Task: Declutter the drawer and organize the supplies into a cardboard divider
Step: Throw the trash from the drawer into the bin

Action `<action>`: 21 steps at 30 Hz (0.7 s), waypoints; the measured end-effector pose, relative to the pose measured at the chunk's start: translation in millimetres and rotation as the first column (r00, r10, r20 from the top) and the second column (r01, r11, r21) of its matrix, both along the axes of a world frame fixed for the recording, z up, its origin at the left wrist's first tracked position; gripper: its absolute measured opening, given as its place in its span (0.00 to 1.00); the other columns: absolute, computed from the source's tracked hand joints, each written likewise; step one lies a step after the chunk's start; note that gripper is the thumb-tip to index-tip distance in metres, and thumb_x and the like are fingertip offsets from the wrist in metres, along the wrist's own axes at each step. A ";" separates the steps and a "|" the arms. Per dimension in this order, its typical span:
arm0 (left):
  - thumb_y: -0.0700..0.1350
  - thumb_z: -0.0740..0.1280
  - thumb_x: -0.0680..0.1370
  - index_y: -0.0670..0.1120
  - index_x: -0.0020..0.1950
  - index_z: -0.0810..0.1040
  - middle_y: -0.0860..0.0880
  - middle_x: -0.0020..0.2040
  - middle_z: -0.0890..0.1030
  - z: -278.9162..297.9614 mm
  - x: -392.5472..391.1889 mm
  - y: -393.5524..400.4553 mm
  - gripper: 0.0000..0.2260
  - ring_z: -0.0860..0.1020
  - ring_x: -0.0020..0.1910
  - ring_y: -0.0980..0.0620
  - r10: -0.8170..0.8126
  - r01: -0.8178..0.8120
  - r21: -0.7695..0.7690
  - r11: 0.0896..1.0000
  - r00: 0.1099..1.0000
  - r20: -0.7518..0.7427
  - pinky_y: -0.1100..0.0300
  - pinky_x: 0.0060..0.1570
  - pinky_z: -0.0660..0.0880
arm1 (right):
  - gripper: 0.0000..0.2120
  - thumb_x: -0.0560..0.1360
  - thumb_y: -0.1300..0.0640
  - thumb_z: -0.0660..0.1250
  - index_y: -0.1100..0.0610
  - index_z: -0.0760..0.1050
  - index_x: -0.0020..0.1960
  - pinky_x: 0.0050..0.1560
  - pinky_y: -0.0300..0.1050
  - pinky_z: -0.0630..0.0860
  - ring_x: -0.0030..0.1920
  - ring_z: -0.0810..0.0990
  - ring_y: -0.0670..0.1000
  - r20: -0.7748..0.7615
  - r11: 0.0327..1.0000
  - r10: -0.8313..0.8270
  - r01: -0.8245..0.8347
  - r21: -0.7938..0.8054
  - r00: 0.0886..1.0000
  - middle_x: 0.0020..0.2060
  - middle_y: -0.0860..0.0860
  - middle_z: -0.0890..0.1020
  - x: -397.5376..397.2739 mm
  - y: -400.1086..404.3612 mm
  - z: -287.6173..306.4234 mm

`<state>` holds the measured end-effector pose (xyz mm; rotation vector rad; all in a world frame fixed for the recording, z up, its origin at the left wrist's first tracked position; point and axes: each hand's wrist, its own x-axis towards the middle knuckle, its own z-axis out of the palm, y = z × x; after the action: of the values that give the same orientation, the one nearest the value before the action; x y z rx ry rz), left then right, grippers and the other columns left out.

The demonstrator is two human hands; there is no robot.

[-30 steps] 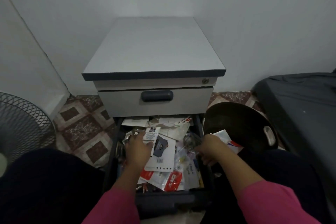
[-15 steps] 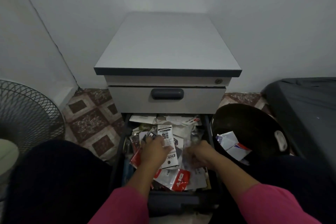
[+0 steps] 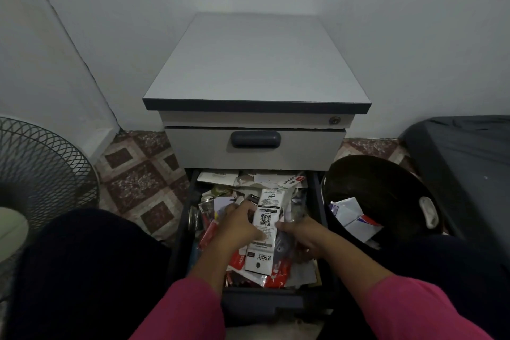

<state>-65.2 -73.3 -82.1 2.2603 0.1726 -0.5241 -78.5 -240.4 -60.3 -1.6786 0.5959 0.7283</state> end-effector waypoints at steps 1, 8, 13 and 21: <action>0.43 0.77 0.67 0.54 0.59 0.73 0.49 0.60 0.65 -1.2 0.0 -0.8 0.23 0.66 0.55 0.51 0.043 -0.043 -0.041 0.998 0.999 0.001 0.59 0.51 0.71 | 0.09 0.77 0.53 0.68 0.58 0.74 0.51 0.29 0.41 0.72 0.36 0.77 0.50 -0.004 1.000 0.004 -0.004 -0.003 1.000 0.39 0.52 0.79 0.7 0.0 -3.0; 0.42 0.77 0.68 0.48 0.56 0.72 0.45 0.59 0.70 -2.9 -2.0 -2.7 0.21 0.75 0.49 0.49 0.306 -0.291 -0.204 0.935 0.951 0.043 0.59 0.45 0.74 | 0.19 0.79 0.45 0.62 0.57 0.71 0.62 0.50 0.58 0.79 0.51 0.81 0.61 -0.050 0.997 -0.044 0.047 0.068 0.998 0.52 0.59 0.82 7.6 0.6 -14.2; 0.34 0.75 0.69 0.43 0.73 0.62 0.47 0.51 0.78 3.7 -1.7 2.0 0.35 0.79 0.46 0.48 0.366 -0.404 -0.419 0.813 0.915 -0.172 0.55 0.41 0.78 | 0.14 0.80 0.50 0.61 0.61 0.75 0.57 0.42 0.50 0.79 0.45 0.82 0.57 -0.040 0.999 -0.023 0.025 0.046 0.999 0.47 0.58 0.83 7.9 -4.9 -13.1; 0.28 0.68 0.72 0.46 0.76 0.60 0.51 0.50 0.78 11.4 -5.5 4.4 0.36 0.76 0.41 0.54 0.271 -0.403 -0.483 0.777 0.908 -0.321 0.55 0.39 0.77 | 0.10 0.75 0.56 0.70 0.60 0.76 0.53 0.40 0.50 0.81 0.41 0.84 0.56 -0.071 0.999 0.025 -0.023 0.042 0.997 0.44 0.57 0.84 9.7 -5.5 -14.4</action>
<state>-70.7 -68.9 -70.7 1.5589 0.4833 -0.5592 -68.7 -245.9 -74.7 -1.6299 0.6080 0.8156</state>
